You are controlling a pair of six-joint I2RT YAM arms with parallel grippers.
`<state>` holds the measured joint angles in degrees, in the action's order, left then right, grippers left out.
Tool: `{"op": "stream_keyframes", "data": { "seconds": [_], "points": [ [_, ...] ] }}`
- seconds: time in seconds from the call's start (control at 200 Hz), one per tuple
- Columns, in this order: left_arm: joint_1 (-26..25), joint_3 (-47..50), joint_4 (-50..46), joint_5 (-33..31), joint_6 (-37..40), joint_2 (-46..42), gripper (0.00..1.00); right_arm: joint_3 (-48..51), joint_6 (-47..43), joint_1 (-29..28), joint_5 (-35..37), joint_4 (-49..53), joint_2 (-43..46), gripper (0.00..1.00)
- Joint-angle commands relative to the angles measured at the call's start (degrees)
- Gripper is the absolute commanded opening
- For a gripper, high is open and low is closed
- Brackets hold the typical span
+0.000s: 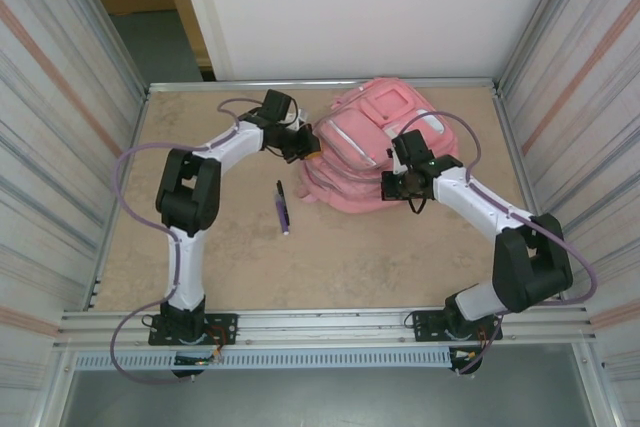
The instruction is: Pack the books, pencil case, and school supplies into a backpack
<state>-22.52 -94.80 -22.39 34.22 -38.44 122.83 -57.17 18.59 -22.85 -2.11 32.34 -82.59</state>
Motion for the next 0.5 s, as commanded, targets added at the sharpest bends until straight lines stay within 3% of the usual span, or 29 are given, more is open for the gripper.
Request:
{"op": "stream_keyframes", "data": {
  "seconds": [0.0, 0.085, 0.276, 0.496],
  "points": [
    [5.69, -4.34, 0.66, -6.62, 2.14, 2.89, 0.0, 1.17, 0.52, 0.47, 11.29, 13.28, 4.71, 0.02],
    [7.02, -4.12, -0.63, -4.71, 2.07, 1.68, 0.0, 2.28, 0.81, 2.89, 14.84, 13.46, 5.33, 0.04],
    [6.99, 2.15, -0.96, 1.98, 6.79, -4.84, 0.0, 1.79, 0.66, 9.81, 10.17, 9.63, -0.95, 0.05],
    [7.45, 5.73, -0.9, 3.51, 8.55, -5.48, 0.0, -1.0, 0.62, 14.85, 10.93, 8.67, -8.98, 0.05]
  ]
}}
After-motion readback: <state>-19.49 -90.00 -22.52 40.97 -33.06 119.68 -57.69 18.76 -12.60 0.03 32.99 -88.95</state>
